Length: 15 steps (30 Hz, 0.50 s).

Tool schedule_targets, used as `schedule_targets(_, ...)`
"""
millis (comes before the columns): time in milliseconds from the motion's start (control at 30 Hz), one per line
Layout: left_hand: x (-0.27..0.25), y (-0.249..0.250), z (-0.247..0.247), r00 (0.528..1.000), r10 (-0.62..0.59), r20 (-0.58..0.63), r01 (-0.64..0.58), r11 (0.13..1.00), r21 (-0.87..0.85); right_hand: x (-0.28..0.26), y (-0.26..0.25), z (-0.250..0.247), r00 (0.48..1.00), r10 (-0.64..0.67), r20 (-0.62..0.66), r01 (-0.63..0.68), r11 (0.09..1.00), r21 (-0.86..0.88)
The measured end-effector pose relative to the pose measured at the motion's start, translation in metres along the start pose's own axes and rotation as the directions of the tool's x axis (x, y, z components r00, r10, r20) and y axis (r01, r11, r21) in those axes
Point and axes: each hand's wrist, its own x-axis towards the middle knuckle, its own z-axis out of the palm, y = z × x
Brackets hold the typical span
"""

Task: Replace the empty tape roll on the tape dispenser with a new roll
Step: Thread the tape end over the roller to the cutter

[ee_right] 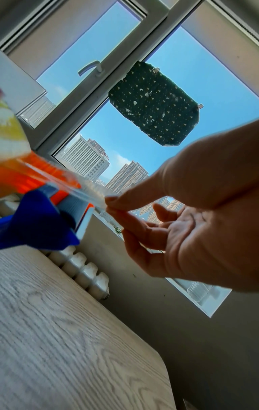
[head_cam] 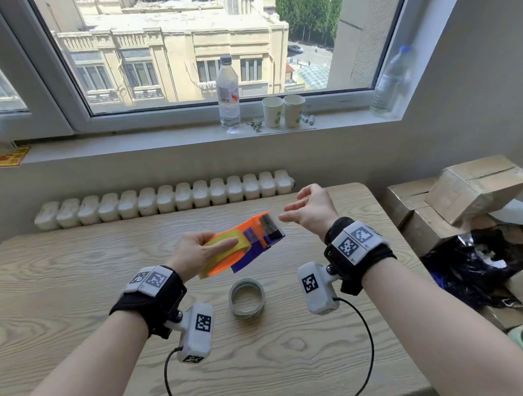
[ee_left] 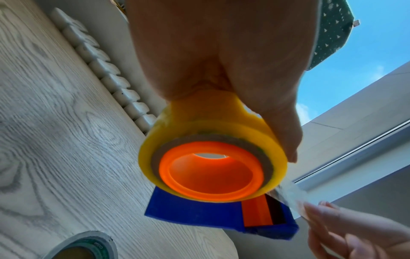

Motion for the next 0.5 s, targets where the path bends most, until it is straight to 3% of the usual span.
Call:
schedule_targets(300, -0.0007, -0.0012, -0.0003, 0.999, 0.019, 0.030, -0.018, 0.998, -0.054, -0.0011, 0.0055, -0.0014, 0.999, 0.038, 0.000, -0.038, 0.996, 0.083)
schedule_targets(500, -0.0020, 0.0020, 0.0029, 0.999, 0.039, 0.000, -0.039, 0.999, -0.009, -0.0050, 0.0059, 0.0034, 0.999, -0.023, -0.023, 0.026, 0.988, 0.152)
